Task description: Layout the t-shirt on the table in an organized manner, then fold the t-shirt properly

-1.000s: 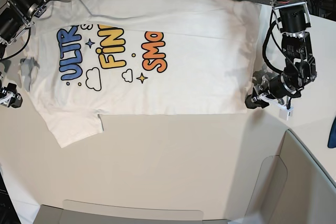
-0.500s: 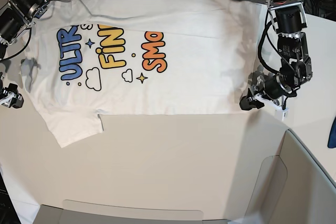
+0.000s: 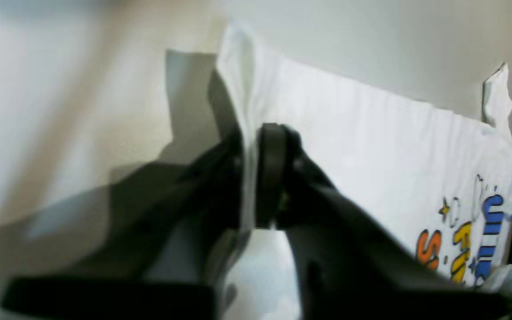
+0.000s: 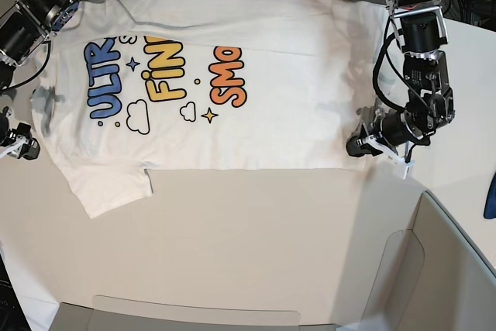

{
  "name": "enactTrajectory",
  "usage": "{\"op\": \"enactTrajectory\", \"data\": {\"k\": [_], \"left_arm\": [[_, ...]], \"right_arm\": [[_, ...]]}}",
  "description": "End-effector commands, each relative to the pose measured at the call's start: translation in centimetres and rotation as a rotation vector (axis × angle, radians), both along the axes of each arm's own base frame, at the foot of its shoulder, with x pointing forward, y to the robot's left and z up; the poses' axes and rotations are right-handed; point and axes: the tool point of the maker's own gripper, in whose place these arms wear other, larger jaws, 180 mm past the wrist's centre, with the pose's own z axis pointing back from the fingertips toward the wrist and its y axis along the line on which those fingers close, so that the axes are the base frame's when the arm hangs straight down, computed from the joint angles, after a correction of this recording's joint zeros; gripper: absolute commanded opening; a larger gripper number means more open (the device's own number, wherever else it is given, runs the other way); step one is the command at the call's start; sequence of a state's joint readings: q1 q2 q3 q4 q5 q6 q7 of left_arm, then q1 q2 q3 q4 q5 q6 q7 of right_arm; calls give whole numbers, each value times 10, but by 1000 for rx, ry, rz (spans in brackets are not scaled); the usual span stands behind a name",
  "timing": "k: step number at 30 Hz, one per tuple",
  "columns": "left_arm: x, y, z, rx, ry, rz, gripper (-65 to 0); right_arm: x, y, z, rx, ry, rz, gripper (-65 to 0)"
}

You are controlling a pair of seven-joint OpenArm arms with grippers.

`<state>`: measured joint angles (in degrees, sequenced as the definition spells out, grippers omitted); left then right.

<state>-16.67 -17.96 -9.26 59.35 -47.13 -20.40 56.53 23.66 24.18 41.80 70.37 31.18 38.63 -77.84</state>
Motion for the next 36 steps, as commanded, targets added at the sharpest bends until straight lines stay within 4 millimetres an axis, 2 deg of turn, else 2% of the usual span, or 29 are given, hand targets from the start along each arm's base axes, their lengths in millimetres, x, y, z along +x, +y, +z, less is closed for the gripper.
{"op": "enactTrajectory", "data": {"k": [1,5,11,14,16,18,20,24,25,31,36], "left_arm": [[0,4,1,27,18,-17,-650],[0,4,1,27,16,-16,-644],[1,6,2,30,13,-12,-644],[1,7,2,32,13,-12,-644],[1,7,2,32,13,-12,-644],[1,7,2,32,13,-12,-644],[0,7,2,34,12,-14,-644],[0,7,2,34,12,-14,-644],[0,7,2,34,12,-14,-644],[0,7,2,34,14,-14,-643],[-1,7,1,34,15,-14,-643]], "right_arm": [[9,-6,21,-35,-61,14,-406],[12,-6,25,-35,-74,14,-406],[49,8,42,-159,-141,91,-405],[69,20,27,-140,-139,124,-404],[78,25,10,-80,-118,124,-401],[87,26,0,-16,-112,105,-370],[91,29,-6,28,-114,90,-307],[95,30,-6,41,-128,84,-168],[95,29,-5,43,-133,82,-150],[100,28,-2,46,-178,66,-146],[96,32,-21,91,-144,52,-146]]}}
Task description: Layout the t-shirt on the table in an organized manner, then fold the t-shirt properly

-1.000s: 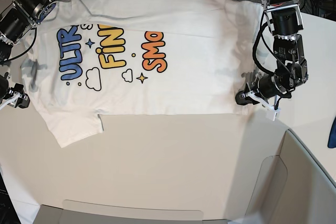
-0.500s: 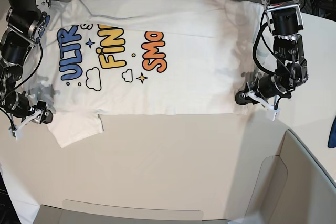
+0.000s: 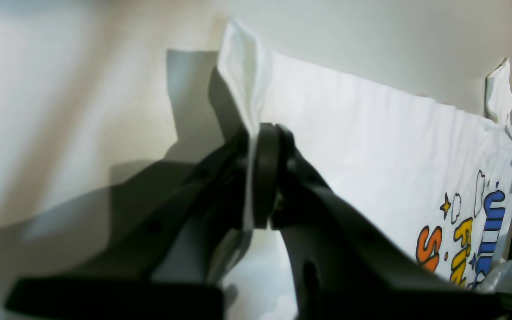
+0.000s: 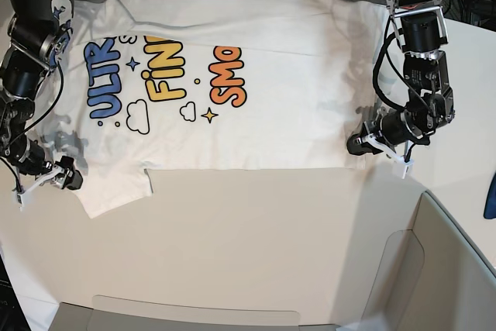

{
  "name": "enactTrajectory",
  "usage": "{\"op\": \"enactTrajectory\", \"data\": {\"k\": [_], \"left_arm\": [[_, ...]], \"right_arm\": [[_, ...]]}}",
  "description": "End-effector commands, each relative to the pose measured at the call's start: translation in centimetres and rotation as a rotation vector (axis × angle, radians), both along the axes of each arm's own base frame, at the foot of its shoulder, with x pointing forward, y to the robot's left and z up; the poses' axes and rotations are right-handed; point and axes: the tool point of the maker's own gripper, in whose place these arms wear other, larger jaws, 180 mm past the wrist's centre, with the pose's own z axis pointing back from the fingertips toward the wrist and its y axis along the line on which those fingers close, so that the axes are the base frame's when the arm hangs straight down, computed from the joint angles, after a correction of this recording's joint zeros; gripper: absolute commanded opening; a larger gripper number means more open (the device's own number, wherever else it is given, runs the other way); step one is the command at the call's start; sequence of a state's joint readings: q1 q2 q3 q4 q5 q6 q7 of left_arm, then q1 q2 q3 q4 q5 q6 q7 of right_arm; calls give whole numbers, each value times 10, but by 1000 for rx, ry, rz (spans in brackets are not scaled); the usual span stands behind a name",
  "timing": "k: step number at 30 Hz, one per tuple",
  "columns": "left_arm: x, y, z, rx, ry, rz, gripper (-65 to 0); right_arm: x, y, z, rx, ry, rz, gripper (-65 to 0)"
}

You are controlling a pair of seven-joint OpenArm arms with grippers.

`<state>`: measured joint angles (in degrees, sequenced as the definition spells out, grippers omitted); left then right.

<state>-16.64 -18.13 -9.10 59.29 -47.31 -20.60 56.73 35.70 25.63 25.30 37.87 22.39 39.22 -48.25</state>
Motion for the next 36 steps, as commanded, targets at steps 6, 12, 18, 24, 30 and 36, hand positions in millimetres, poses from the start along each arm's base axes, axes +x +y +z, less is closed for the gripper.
{"op": "enactTrajectory", "data": {"k": [6,12,18,24,30,36], "left_arm": [[0,7,1,33,13,-8,-643],[-1,7,0,33,16,-8,-643],[-1,7,0,33,16,-8,-643],[-2,7,0,33,18,-9,-643],[-2,7,0,33,18,-9,-643],[-2,7,0,33,18,-9,-643]], "right_arm": [[10,4,14,11,-57,7,-146],[6,4,8,12,-45,6,-146],[8,-16,22,11,-108,-52,-146],[5,-34,27,43,-191,-139,-146],[-4,-22,0,82,-142,-144,-146],[-7,-9,-17,125,-103,-140,-146]]}}
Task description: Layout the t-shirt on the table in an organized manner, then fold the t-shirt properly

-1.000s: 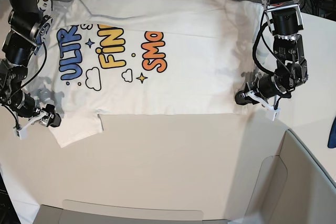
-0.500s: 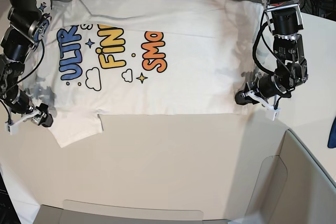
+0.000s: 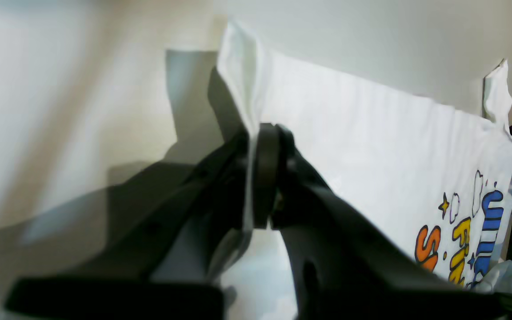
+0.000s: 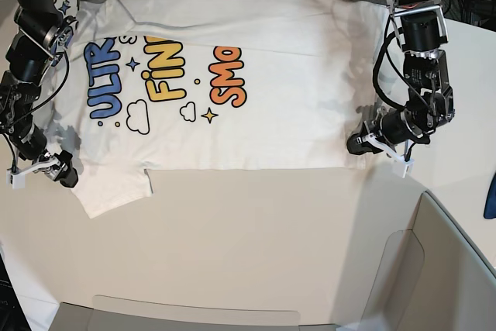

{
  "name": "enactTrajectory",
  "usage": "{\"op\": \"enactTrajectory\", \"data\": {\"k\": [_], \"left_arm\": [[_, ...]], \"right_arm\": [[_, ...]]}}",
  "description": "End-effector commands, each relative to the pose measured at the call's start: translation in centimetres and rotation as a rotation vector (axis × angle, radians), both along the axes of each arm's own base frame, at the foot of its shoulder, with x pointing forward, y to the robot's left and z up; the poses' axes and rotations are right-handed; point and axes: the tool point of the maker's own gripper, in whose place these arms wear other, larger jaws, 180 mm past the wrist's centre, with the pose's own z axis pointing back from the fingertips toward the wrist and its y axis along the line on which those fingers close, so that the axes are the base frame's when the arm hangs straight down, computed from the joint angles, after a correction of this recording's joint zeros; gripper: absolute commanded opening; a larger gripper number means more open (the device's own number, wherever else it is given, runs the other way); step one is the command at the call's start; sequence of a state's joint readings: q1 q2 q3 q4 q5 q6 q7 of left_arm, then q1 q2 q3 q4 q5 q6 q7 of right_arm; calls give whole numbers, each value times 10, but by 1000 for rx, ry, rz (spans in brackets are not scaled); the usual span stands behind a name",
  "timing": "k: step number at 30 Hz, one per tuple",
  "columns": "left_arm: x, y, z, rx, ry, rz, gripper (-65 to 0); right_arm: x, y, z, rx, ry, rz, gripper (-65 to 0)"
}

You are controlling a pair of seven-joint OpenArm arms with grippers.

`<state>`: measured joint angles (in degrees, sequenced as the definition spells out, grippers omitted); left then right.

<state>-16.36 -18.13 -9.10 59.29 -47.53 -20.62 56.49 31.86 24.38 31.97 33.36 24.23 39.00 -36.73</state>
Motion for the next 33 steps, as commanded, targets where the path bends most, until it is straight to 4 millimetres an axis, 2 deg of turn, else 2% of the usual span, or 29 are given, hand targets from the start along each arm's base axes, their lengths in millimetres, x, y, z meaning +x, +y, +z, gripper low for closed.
{"op": "enactTrajectory", "data": {"k": [1,5,7,10,13,14,19,24,30,33], "left_arm": [[-1,7,1,36,18,-11,-643],[-1,7,1,36,18,-11,-643],[-1,7,1,36,18,-11,-643],[-1,7,1,36,18,-11,-643],[-1,7,1,36,18,-11,-643],[-1,7,1,36,18,-11,-644],[0,7,3,27,12,-7,-645],[15,3,37,66,-97,-34,-646],[19,-2,70,120,-204,-69,-646],[12,-4,67,130,-182,-90,-646]], "right_arm": [[0,5,0,-9,24,34,-147],[-3,11,-5,-4,63,61,-162],[-3,12,-5,-2,64,63,-230],[-3,12,-5,-2,63,63,-406],[-4,9,-6,-7,68,61,-614],[-5,8,-7,-19,77,65,-650],[-8,6,-11,-59,105,76,-650],[0,-4,13,-123,48,74,-650],[-2,-14,35,-212,-2,71,-650],[-6,-17,43,-257,-22,73,-650]]}}
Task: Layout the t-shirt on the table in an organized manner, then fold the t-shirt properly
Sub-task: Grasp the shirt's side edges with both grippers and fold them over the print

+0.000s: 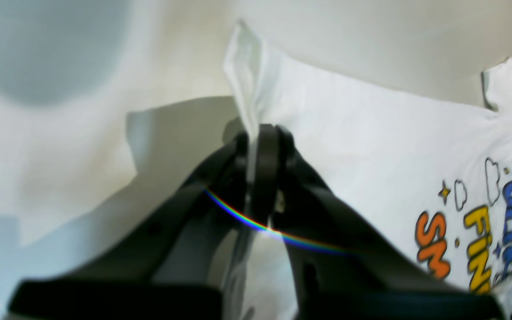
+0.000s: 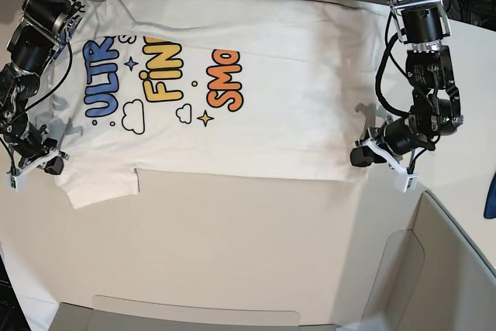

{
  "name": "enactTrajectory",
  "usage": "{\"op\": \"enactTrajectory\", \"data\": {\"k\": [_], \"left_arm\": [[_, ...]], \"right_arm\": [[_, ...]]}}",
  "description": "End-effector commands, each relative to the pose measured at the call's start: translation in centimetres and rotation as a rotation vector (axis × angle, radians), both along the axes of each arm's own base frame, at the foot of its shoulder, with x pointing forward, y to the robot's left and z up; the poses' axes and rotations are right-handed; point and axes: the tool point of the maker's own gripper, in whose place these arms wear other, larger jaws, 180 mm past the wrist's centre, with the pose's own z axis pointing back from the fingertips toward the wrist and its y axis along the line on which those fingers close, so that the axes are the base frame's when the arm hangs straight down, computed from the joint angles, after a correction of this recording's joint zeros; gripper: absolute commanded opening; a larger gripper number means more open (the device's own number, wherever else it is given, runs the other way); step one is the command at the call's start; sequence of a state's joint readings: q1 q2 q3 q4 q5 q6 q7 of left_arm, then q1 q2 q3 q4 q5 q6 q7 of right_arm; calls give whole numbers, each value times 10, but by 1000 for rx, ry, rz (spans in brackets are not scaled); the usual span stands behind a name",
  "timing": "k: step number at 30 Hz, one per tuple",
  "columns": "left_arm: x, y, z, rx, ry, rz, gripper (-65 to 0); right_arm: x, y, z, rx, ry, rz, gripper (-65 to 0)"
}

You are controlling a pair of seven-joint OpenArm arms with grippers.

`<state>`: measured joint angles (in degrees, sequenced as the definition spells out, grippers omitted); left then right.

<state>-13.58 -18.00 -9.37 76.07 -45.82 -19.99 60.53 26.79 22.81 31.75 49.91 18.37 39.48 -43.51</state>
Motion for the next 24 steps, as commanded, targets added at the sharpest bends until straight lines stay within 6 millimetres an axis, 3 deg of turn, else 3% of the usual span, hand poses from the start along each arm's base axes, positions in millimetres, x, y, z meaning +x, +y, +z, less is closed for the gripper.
{"op": "enactTrajectory", "data": {"k": [1,7,13,17,24], "left_arm": [[4,4,10,9,-27,-4,-646],[-3,4,5,14,-14,-8,-646],[-14,-6,34,79,-110,-56,-646],[-26,-12,39,103,-133,-78,-646],[-54,-11,31,146,-107,-105,-646]], "right_arm": [[7,-12,25,-33,-72,-10,-650],[-5,-15,46,-141,-121,12,-650],[-24,-11,65,-256,-161,46,-650],[-41,-5,75,-337,-177,79,-650],[-76,14,74,-419,-166,138,-650]]}}
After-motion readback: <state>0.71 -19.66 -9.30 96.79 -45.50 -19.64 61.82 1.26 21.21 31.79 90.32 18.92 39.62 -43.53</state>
